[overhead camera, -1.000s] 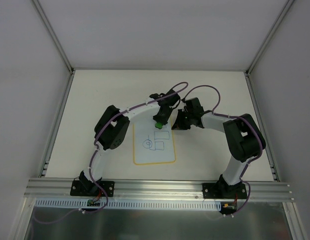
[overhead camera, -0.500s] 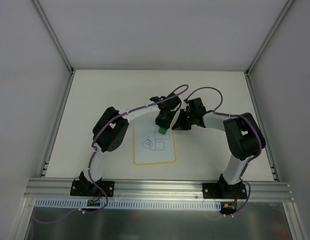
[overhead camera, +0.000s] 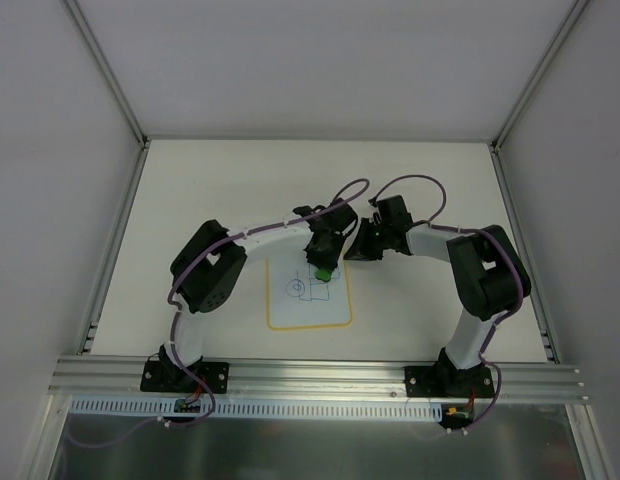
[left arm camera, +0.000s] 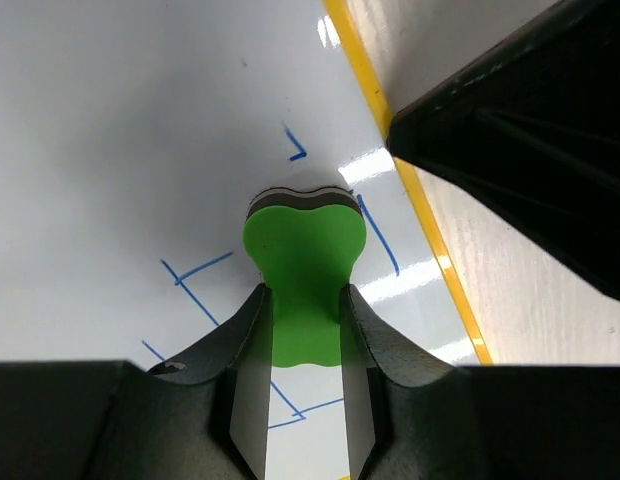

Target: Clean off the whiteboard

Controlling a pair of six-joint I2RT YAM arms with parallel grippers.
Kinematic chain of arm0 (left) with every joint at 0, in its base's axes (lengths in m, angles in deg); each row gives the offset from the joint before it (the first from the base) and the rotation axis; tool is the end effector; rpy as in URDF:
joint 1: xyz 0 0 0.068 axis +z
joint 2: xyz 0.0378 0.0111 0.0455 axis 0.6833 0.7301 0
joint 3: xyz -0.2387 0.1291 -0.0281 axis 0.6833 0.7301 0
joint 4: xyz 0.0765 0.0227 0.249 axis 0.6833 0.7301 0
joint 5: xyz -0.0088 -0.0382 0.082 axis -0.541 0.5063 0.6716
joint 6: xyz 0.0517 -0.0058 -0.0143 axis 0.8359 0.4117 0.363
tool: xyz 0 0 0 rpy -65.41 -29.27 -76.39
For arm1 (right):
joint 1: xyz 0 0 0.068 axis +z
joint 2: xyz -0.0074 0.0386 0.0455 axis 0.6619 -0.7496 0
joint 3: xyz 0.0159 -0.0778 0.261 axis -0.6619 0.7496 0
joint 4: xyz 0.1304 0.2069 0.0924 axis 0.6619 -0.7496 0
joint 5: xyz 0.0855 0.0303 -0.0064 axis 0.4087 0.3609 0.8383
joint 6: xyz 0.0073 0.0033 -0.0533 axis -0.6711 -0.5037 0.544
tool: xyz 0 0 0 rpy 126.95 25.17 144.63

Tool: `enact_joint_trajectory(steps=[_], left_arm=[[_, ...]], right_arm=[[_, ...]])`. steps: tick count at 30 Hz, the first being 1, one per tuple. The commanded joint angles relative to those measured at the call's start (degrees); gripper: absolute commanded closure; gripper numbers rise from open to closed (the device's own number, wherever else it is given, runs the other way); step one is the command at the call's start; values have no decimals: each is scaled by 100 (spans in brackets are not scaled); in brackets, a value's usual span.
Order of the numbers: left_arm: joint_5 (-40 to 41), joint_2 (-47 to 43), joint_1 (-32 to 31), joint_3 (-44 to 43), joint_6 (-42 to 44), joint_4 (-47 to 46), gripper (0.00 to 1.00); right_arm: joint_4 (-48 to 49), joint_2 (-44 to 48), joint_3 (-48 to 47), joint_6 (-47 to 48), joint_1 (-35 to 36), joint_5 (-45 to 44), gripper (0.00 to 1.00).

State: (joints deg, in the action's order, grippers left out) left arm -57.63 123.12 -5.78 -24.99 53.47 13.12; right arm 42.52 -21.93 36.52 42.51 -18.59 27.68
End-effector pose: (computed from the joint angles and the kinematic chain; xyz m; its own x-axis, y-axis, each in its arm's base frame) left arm 0.2840 -0.3224 0.1755 -0.8392 0.3367 -0.4271 0.4295 0.8920 -0.1408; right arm 0.3191 0.1500 0.1384 -0.8556 -0.0291 -0.5168 -0.3332 0.7950 0.5069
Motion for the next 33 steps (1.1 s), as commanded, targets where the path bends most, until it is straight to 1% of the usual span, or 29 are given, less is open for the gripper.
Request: enact_joint_trajectory(steps=[1,7,13,18,21,24,27,28,33], left_arm=[[329,7,54,496,-365,827,100],[681,-126,607,742,-331,862,100],[884,49,880,515,-225,880,100],[629,313,802,-13,-67,897,100],[533,331,565,-93,-119,906,100],[313,209,319,240,-312,906,100],[242,-116,186,881,-637,906,100],[216,-343,151,1222,-803,906,100],[487,-1074,160,2146,-1182,888,100]], right_arm=[[-420,-287,233,123,-44,-549,100],[-420,-287,241,131,-44,-540,100],[-402,-286,241,131,-53,-531,100],[-402,-304,241,131,-44,-522,100],[-402,-295,241,131,-44,-531,100],[-411,-295,241,123,-44,-531,100],[-402,-295,241,114,-53,-531,100],[-402,-304,241,114,-53,-531,100],[-402,-321,224,114,-53,-514,100]])
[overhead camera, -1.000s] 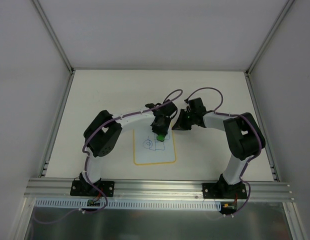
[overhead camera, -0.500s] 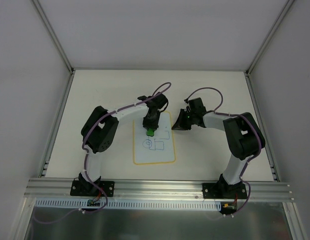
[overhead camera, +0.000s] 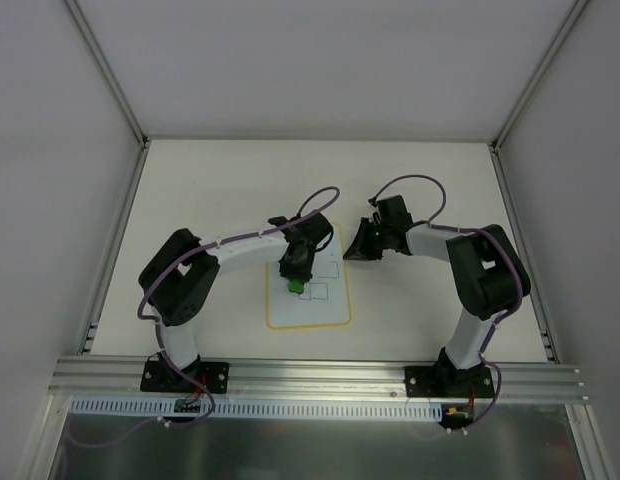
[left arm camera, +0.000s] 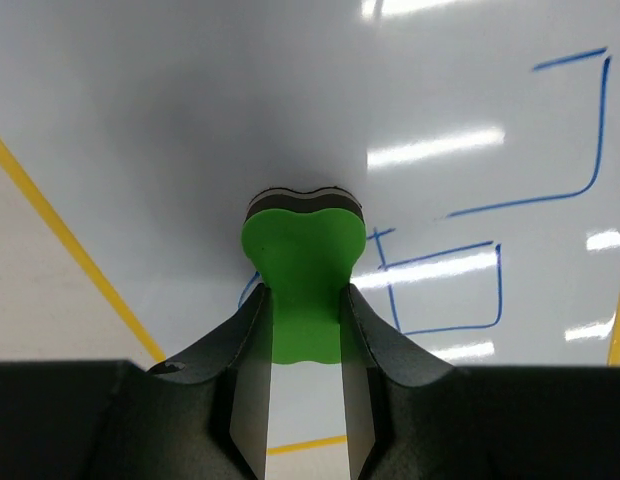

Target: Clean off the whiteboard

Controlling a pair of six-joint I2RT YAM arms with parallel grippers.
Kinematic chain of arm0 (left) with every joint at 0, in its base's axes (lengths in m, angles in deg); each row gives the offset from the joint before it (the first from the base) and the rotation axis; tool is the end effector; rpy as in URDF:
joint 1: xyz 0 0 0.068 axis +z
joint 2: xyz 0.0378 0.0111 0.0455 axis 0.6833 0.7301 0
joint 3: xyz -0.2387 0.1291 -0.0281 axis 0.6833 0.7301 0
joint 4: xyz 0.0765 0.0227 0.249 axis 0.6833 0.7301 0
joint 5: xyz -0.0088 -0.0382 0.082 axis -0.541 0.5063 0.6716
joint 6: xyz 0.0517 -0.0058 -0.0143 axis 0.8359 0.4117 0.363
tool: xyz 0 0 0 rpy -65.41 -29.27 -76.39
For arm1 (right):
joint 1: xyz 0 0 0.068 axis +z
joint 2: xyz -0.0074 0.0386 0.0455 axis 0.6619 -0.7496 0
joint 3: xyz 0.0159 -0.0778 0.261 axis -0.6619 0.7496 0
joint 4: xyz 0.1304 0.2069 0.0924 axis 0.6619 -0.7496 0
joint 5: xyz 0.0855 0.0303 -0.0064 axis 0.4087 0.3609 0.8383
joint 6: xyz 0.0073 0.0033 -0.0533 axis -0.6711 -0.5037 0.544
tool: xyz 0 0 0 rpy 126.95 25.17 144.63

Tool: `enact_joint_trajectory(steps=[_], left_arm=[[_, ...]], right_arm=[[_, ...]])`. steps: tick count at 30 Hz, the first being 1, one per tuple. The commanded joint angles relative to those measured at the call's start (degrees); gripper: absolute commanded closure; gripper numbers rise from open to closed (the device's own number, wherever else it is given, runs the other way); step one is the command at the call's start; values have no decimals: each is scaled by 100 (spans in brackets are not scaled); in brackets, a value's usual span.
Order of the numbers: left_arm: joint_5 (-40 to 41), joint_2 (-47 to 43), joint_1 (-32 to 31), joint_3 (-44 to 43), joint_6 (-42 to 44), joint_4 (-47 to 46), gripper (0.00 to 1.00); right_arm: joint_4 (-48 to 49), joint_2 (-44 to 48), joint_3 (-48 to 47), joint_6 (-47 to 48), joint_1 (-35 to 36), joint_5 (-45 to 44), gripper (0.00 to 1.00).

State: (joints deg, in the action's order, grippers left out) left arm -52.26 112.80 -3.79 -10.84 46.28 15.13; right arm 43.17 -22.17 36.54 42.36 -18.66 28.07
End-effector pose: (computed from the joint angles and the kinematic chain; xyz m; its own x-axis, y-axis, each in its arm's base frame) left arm 0.2565 -0.2663 0.1731 -0.9038 0.2096 -0.3732 0.2520 0.9653 -0.0682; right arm 0.3199 0.1501 0.1378 -0.8542 -0.0260 -0.5193 -0.3357 0.7903 0.5126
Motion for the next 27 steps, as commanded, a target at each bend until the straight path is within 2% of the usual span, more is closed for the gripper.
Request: enact_joint_trajectory(steps=[1,7,10,19,21,24,27], left_arm=[[20,-191,-39,821,-499,687,100],[424,-246,286,1112,-587,661,100],[443,-141,365,903,-464,652,100],[-435,711,-1048,-485,-648,661,100],[-541,931,-1199,-619,-640,669,100],[-419,897,-1173,-523,-727,670,100],[-165,555,-831,-172,-859,670,100]], right_arm=[[-468,-298,230,129,-46,-553,100],[-468,-280,239,147,-37,-535,100],[-468,-254,257,138,-55,-544,100],[-450,-210,274,129,-37,-562,100],[-441,-192,300,138,-46,-562,100],[-433,-192,301,138,-46,-562,100],[-424,-183,318,138,-46,-553,100]])
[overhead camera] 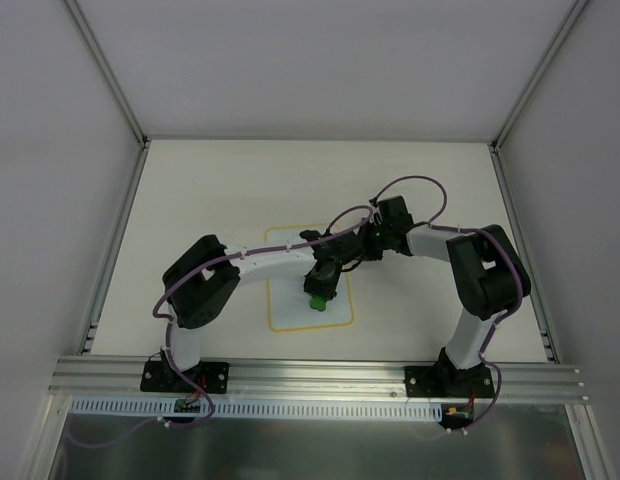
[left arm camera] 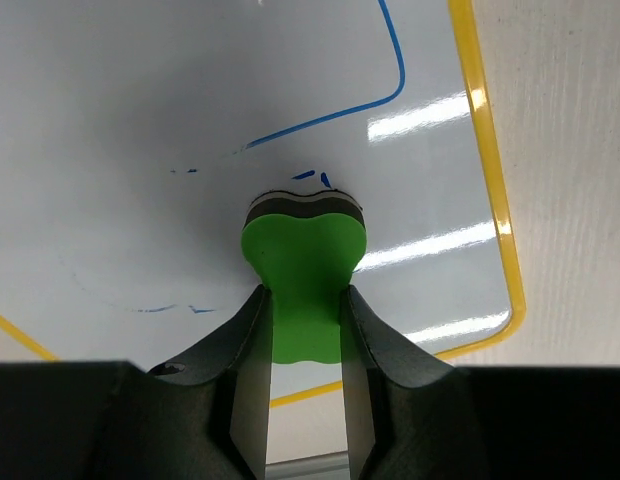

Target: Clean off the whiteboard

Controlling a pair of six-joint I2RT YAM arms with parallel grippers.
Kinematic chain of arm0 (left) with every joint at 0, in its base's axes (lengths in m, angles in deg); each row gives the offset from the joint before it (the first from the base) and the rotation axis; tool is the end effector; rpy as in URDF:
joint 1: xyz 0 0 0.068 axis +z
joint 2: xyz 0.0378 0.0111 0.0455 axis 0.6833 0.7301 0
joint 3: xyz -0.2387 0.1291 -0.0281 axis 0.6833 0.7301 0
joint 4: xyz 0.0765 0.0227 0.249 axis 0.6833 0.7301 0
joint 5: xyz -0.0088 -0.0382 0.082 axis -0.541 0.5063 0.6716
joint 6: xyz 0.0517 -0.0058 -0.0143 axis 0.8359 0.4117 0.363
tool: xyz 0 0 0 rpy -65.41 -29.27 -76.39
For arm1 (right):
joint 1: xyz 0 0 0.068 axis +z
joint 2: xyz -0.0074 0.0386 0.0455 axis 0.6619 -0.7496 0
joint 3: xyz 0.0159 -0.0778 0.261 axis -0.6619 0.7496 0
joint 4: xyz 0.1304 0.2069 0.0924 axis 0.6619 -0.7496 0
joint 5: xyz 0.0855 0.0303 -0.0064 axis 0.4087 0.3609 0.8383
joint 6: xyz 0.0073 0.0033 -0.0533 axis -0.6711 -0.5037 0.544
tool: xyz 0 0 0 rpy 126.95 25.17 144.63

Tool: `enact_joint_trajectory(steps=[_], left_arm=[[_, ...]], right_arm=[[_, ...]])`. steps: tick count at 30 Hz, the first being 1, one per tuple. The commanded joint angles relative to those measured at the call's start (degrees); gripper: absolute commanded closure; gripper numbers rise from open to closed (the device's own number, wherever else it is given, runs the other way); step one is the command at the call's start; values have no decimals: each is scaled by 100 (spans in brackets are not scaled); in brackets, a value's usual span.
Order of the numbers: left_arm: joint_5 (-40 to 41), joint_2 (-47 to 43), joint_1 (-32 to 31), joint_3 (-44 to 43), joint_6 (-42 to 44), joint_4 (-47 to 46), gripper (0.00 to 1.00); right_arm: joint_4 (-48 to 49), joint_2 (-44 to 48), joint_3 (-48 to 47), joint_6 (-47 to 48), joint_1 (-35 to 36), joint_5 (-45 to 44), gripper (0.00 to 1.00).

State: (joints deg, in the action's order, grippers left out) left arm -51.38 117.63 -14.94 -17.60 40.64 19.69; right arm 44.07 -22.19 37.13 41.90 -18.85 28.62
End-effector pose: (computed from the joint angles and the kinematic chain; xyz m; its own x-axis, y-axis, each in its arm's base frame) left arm 0.2108 -0.3269 0.1723 -0.8905 0.3021 -0.3402 0.3429 0.9371 -0.0651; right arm 0.3192 0.1489 0.1361 -0.8558 -0.0178 -0.5170 -0.3323 0.7850 0.5229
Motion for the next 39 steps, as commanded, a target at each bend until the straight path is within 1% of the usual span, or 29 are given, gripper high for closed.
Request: enact_joint_trajectory(steps=[1,6,7,11,14,16,20,25,28,32,34,36,39], left_arm=[[-129,-33,372,705,-313,213,100],[249,-719,1232,1400,-269,213,100],[302,-885,1338,1575,-191,213,100],[470,-1106,1717,1814,-41,213,100],[321,-1081,1709,1753,-5,195,100],[241,-949,1577,1595,-32,186,100],[22,-537,893,1147,-119,169,100],[-514,-27,364,620,-260,-59,100],[-559,97,180,382,-225,-77,100],[-419,-7,197,442,-251,-68,100],[-260,-104,284,652,-260,-51,100],[-216,-236,626,855,-295,-51,100],[65,-438,1127,1154,-234,-60,100]], right_arm=[[-514,-181,268,175,-26,-608,100],[-505,-181,259,184,-18,-608,100],[-505,-190,259,184,-26,-599,100],[-505,-234,242,184,-26,-581,100],[-505,-234,233,175,-26,-581,100],[-505,-243,233,175,-26,-581,100],[-505,-252,224,175,-27,-572,100],[-505,-243,233,175,-26,-581,100],[-505,-269,224,175,-26,-572,100],[-505,-269,224,166,-26,-564,100],[-513,-260,233,166,-26,-564,100],[-505,-278,224,166,-26,-564,100],[-505,-278,224,175,-26,-564,100]])
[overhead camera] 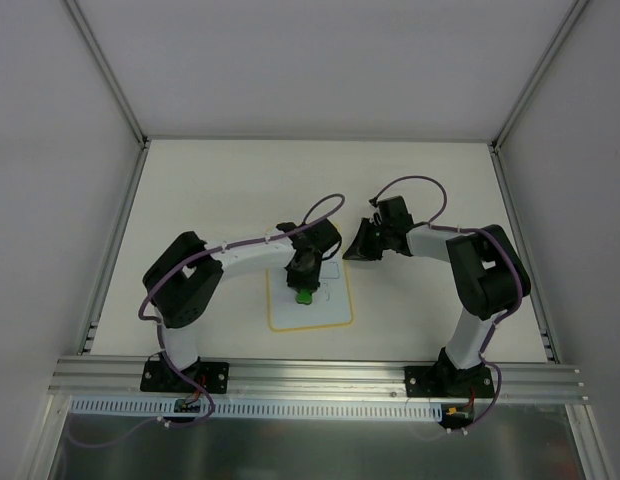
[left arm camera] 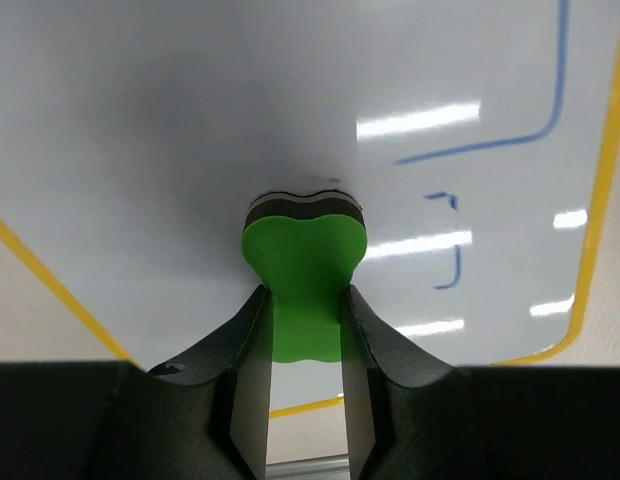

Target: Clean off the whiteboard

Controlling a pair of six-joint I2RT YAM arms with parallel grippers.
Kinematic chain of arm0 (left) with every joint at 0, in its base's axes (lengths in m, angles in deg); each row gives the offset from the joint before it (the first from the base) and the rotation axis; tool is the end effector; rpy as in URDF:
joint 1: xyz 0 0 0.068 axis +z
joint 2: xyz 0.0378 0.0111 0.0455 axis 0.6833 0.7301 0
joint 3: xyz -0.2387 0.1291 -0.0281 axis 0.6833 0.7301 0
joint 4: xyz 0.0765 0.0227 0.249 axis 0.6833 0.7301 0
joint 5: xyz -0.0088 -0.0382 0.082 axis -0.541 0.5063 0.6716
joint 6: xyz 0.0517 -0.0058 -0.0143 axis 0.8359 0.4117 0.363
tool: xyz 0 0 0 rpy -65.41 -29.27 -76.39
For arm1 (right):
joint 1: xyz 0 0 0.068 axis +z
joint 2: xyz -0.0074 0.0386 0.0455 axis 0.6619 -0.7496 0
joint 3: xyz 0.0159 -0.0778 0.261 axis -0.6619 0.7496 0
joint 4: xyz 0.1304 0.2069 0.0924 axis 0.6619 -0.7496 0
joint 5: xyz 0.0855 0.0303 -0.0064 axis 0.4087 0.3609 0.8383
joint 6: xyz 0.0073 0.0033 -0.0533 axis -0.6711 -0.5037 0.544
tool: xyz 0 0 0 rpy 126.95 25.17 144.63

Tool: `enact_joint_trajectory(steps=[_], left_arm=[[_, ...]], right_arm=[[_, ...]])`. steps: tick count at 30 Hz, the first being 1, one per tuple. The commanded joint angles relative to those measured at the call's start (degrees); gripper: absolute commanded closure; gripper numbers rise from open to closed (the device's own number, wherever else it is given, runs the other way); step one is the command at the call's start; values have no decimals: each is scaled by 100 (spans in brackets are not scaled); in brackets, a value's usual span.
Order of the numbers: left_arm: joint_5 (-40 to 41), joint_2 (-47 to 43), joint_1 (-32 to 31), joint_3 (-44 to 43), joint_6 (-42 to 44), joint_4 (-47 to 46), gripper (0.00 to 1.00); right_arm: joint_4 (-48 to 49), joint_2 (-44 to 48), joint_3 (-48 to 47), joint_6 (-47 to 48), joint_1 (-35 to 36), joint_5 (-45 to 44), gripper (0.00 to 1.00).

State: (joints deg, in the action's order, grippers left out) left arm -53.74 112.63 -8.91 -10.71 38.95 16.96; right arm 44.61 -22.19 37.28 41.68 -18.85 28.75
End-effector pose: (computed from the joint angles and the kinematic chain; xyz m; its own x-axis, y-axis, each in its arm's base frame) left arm 0.2286 -0.2856 0.1723 -0.9289 0.1786 -0.3243 0.2260 0.9674 -0.1145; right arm 0.3193 0.1490 0.1361 -0.8541 -0.0140 -0.5199 -0.3331 0.7823 0.5263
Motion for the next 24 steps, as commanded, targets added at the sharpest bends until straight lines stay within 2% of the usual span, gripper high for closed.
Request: enact_joint_trajectory(steps=[1,5,9,13,18,24], left_arm=[[362,27,621,484,-13,214,100],[600,114,929,177,381,222,100],[321,448,956,-332,620,222,100],[56,764,746,-815,611,222,100],[-357,1301,-1,-1282,444,222,100],[-95,1073,67,-1274,304,240,100]], right_arm=[[-559,-278,209,197,-26,-577,100],[-559,-295,200,197,-26,-568,100],[-559,-278,209,188,-26,-577,100],[-559,-278,209,188,-26,-585,100],[-559,-304,191,197,-26,-568,100],[-559,-269,209,206,-26,-577,99]])
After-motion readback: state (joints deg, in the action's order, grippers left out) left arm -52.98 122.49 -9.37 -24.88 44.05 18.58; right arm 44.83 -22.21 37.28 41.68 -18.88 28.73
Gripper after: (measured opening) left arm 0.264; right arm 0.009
